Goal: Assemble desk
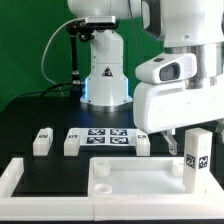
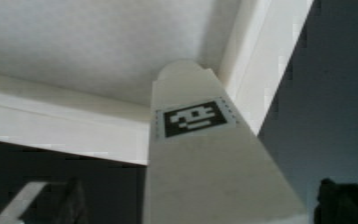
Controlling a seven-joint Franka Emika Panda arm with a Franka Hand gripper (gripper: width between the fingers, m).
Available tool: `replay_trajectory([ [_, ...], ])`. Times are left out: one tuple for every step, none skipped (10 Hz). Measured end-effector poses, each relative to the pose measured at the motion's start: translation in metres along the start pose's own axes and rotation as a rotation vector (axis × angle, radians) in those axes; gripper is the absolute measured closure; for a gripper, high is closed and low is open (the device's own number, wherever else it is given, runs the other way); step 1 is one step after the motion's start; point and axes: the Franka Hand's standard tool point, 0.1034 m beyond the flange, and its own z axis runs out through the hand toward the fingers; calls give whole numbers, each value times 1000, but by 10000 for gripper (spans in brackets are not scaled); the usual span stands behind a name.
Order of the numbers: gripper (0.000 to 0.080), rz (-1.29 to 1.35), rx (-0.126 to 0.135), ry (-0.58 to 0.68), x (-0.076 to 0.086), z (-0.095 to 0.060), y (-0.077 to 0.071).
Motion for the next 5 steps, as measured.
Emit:
replay_trajectory([
  [150, 41, 1, 1, 0, 0, -1],
  [282, 40, 1, 1, 0, 0, -1],
  [282, 51, 1, 1, 0, 0, -1],
  [431, 129, 5, 1, 0, 0, -2],
  [511, 205, 9, 2, 1, 0, -2],
])
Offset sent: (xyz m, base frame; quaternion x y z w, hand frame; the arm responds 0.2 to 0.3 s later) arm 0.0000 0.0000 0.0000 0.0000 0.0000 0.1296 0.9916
